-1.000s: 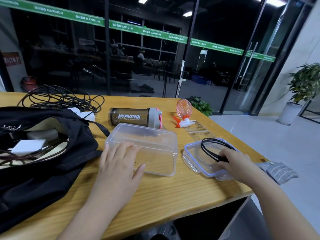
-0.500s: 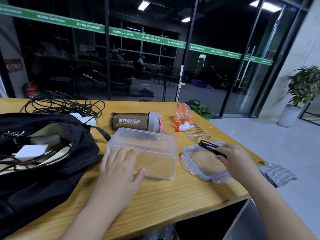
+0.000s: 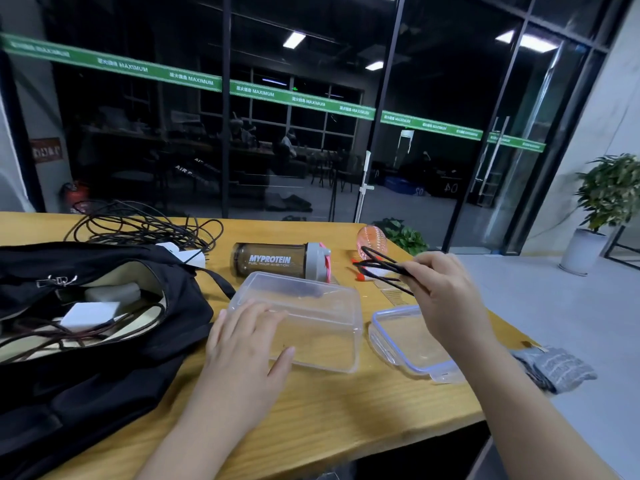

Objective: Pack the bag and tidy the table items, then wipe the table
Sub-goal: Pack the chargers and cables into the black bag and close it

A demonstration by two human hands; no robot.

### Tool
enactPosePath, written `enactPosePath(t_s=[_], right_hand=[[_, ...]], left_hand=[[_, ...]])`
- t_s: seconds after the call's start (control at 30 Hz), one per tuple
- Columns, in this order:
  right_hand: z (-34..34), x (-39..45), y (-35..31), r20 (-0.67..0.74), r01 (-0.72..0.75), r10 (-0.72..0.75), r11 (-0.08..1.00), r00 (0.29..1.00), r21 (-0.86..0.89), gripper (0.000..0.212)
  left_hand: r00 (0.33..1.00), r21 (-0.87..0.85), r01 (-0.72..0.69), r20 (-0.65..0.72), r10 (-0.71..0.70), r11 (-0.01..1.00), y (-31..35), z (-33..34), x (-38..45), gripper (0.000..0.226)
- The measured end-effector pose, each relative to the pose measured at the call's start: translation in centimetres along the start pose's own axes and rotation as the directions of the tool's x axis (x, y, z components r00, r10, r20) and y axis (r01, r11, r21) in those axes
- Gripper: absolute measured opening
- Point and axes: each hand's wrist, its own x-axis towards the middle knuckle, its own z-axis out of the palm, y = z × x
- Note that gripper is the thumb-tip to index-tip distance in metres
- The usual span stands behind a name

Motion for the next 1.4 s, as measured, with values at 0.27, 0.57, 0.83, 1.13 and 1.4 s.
enactPosePath(t_s=[0.27, 0.57, 0.83, 1.13, 1.4], right_hand=[[1.6, 5.1, -7.7, -0.104, 0.147, -0.126, 0.963, 0.987, 0.226, 0.022], [5.1, 9.1, -15.4, -0.111, 0.221, -0.191, 0.862, 0.975, 0.456, 0.028], [8.3, 10.2, -20.1, 0.029, 0.087, -0.141, 0.746, 0.99, 0.66, 0.024], [10.5, 11.9, -25.0, 0.232, -0.167, -0.088, 0.458, 0.969, 0.873, 0.019], [13.3, 10.5, -27.5, 0.363, -0.271, -0.164, 0.412, 0.917, 0.87, 0.015]], left_hand=[[0.999, 0.008, 0.034, -0.031, -0.034, 0.999, -1.6, -2.2, -0.3, 0.049], [0.995, 0.189, 0.082, -0.074, -0.069, 0.979, -8.5, -7.3, -1.4, 0.033], [0.962, 0.439, 0.254, -0.021, -0.272, 0.862, -15.3, -13.9, -1.4, 0.02], [0.805, 0.618, 0.272, 0.275, -0.526, 0.738, -18.9, -16.3, 0.7, 0.028], [0.699, 0.671, 0.29, 0.338, -0.63, 0.682, -21.3, -15.2, 0.4, 0.046]])
